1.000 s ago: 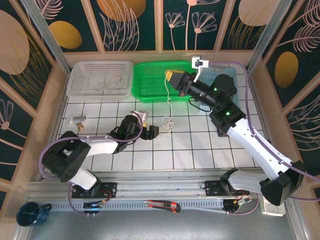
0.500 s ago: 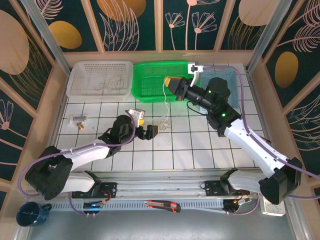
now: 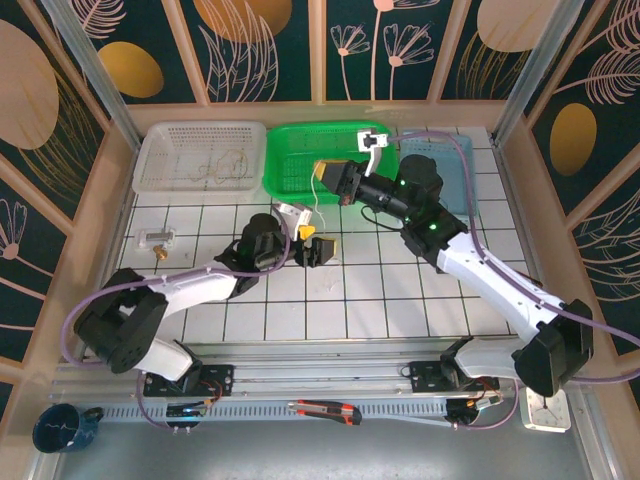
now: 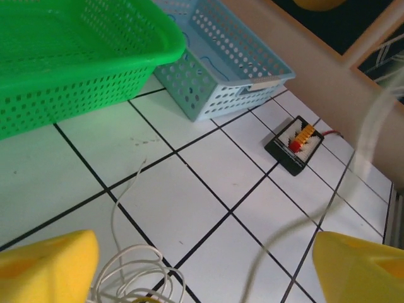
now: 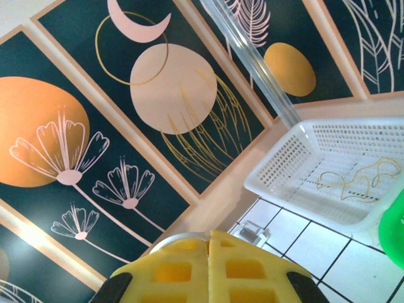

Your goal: Untangle the cables

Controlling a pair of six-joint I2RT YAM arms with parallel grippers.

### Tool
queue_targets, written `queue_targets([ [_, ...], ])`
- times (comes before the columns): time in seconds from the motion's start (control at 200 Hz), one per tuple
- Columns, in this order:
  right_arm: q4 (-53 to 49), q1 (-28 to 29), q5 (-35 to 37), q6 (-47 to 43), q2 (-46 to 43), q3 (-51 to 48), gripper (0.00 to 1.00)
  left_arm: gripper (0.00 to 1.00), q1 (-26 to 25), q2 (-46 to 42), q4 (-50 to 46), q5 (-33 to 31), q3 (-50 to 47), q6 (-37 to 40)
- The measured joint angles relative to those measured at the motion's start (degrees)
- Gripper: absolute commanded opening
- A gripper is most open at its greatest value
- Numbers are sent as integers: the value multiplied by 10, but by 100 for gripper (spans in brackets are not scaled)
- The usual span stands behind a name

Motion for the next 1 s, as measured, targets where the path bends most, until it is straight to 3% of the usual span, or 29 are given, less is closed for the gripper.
queue_targets([
  [0.115,0,1,-5,7,1,25,0,45,0,34,32,-12,-2,-5],
  [0.17,-1,1,-7,11,1,46,0,37,0,47,47,-19,-7,-6],
  [0.33,1,-17,-14,20,1,121,0,35,0,69,83,-28,-32,-11],
  [0.616,53,-126,-32,84,16,240,0,27,0,76,117,-40,-96,-19],
  [1.001,122,-210,-59,191,56,287,0,28,0,86,143,-45,-117,-24],
])
